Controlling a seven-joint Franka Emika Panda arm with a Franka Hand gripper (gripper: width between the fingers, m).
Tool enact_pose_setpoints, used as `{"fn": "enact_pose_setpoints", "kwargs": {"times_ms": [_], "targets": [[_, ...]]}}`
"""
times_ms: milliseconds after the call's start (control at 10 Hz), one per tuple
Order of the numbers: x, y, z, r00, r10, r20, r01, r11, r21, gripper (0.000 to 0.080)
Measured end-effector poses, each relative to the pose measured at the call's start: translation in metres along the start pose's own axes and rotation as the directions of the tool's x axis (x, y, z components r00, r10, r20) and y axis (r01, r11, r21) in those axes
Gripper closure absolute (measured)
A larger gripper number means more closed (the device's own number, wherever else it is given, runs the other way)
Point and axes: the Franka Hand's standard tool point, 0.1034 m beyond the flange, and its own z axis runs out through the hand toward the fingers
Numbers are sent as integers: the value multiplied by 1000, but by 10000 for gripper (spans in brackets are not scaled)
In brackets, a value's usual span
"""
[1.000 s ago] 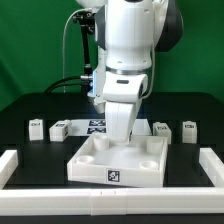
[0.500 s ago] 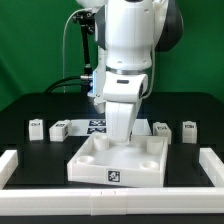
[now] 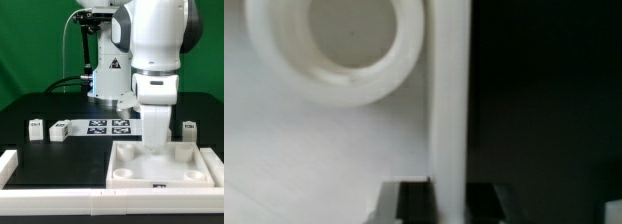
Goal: Assemble one leg
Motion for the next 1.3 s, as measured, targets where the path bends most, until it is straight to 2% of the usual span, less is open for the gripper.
{"fn": "enact_pose_setpoints", "kwargs": {"times_ms": [300, 400, 500, 600, 800, 900, 1000, 1300], "targets": [[-1, 4, 0, 999, -32, 3, 32, 999, -6, 733], [-1, 4, 0, 999, -31, 3, 32, 999, -6, 664], [-1, 4, 0, 999, -31, 3, 31, 999, -6, 664], [-1, 4, 0, 1000, -31, 3, 31, 999, -6, 478], [-1, 4, 0, 1000, -31, 3, 31, 999, -6, 197], [-1, 4, 0, 1000, -31, 3, 31, 999, -6, 197], [-1, 4, 0, 1000, -31, 3, 31, 999, -6, 162], [-1, 4, 0, 1000, -31, 3, 31, 1000, -6, 152]]}}
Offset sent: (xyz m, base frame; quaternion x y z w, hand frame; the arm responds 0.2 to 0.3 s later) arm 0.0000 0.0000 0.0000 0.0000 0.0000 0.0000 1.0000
